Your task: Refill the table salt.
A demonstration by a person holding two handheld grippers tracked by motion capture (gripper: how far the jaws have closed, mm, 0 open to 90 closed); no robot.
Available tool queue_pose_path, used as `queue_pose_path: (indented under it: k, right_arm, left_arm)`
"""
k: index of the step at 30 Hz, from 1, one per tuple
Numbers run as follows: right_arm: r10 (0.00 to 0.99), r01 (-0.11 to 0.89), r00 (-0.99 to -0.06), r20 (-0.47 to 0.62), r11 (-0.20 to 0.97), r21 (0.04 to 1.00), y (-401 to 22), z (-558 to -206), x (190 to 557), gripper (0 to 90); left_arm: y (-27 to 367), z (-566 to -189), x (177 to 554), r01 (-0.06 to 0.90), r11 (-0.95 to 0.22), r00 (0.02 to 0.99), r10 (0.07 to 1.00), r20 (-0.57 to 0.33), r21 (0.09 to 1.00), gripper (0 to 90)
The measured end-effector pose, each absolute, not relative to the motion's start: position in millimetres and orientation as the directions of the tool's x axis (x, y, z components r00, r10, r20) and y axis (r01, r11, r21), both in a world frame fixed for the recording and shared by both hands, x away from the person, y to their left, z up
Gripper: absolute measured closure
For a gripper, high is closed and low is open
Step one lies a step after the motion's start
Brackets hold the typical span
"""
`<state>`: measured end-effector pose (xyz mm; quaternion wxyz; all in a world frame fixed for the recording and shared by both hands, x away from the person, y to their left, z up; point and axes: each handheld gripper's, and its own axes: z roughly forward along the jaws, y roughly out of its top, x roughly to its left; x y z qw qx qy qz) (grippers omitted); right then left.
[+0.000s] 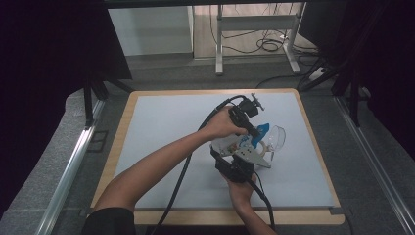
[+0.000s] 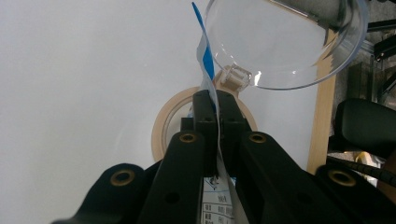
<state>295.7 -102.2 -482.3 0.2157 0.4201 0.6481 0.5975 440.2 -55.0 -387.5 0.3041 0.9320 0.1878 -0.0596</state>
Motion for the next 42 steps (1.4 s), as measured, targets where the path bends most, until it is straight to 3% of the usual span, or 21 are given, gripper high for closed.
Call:
queue_pose_path:
  k: [42]
  right_arm:
    - [0.802,0.293,-0.551,0.228,-0.07,0.954,-102.6,-483.8,296.7,53.9]
  left_arm:
    - [-55.5,-390.1,442.0,0.389,-0.746,0.921,0.314,-0.23,0.54,89.6]
